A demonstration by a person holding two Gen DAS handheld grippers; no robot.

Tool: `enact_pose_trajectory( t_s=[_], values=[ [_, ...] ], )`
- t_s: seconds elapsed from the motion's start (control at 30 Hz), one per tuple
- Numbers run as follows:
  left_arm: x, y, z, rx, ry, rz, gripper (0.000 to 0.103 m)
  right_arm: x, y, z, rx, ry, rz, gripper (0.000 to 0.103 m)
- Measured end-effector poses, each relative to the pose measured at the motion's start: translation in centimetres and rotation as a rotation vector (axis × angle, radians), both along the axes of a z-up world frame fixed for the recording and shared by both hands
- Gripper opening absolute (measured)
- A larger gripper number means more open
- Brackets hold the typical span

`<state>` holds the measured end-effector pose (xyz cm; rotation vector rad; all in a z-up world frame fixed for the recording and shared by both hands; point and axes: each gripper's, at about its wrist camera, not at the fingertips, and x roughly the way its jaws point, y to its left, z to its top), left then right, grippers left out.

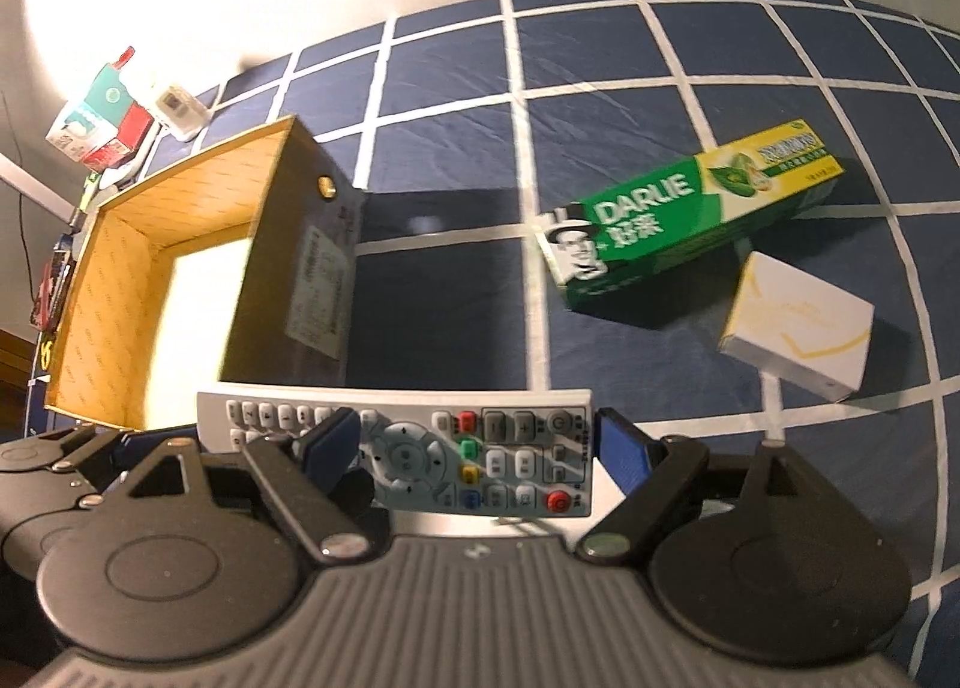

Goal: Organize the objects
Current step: 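Carry the white remote with both tools over the cardboard box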

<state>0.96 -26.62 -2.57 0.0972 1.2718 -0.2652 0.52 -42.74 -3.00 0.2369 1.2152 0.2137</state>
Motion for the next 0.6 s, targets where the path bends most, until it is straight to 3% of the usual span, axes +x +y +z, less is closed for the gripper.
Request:
enact_pose_trajectory(
  t_s=[0.6],
  values=[
    [1.4,11.2,3.2,-0.012,-0.065,-0.025,0.096,-1.4,11.9,3.2,-0.001,-0.073,-0.014,0.085]
  ],
)
